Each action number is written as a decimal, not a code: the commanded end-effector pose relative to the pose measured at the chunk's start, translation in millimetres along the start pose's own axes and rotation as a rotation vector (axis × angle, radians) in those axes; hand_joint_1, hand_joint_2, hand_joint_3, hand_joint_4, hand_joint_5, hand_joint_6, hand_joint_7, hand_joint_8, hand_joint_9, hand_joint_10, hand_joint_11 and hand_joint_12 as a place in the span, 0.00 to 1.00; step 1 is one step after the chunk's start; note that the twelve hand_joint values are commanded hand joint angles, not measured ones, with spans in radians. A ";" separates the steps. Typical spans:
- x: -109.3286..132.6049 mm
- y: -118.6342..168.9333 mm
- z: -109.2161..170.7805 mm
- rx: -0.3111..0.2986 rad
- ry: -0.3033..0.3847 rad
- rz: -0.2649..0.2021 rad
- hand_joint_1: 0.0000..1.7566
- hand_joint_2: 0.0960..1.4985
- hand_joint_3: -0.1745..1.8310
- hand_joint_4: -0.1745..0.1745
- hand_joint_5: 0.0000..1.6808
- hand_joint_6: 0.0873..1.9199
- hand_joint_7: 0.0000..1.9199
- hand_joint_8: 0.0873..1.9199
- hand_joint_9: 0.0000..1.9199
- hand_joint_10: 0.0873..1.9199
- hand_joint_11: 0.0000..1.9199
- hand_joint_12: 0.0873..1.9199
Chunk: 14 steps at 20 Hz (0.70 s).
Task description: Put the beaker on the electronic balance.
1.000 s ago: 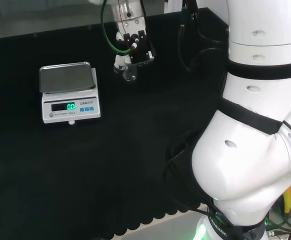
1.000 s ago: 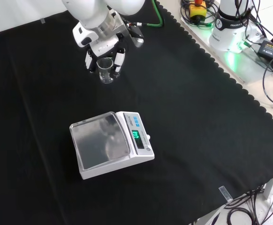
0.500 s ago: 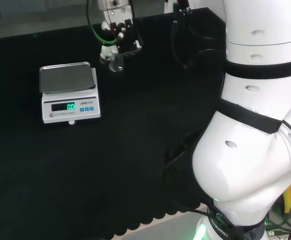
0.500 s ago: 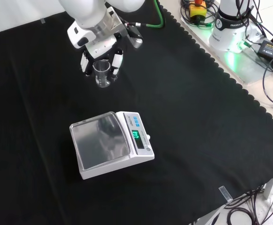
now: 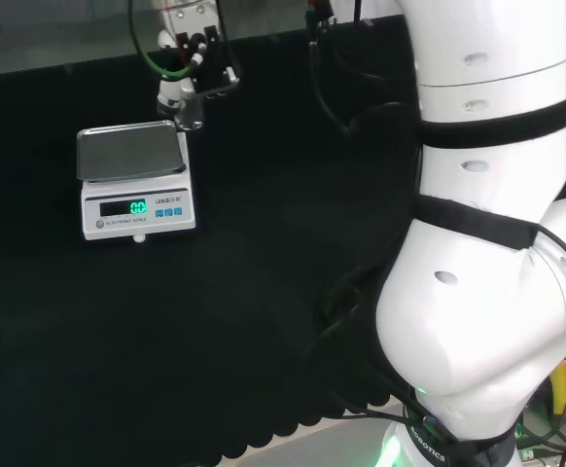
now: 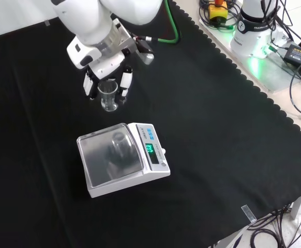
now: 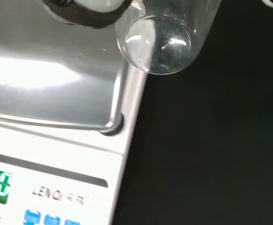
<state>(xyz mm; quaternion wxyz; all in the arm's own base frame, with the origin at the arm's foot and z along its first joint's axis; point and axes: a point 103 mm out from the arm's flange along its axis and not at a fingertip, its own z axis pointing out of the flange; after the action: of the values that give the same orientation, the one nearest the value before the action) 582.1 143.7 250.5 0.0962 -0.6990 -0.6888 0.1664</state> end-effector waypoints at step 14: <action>83.1 41.1 10.1 0.055 -0.034 -0.151 0.65 0.75 0.09 0.00 0.55 0.55 0.64 0.45 0.89 0.23 0.93 0.24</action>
<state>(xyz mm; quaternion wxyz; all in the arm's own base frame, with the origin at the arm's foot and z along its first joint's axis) 621.0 211.1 226.8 0.1043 -0.6574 -0.7248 0.1774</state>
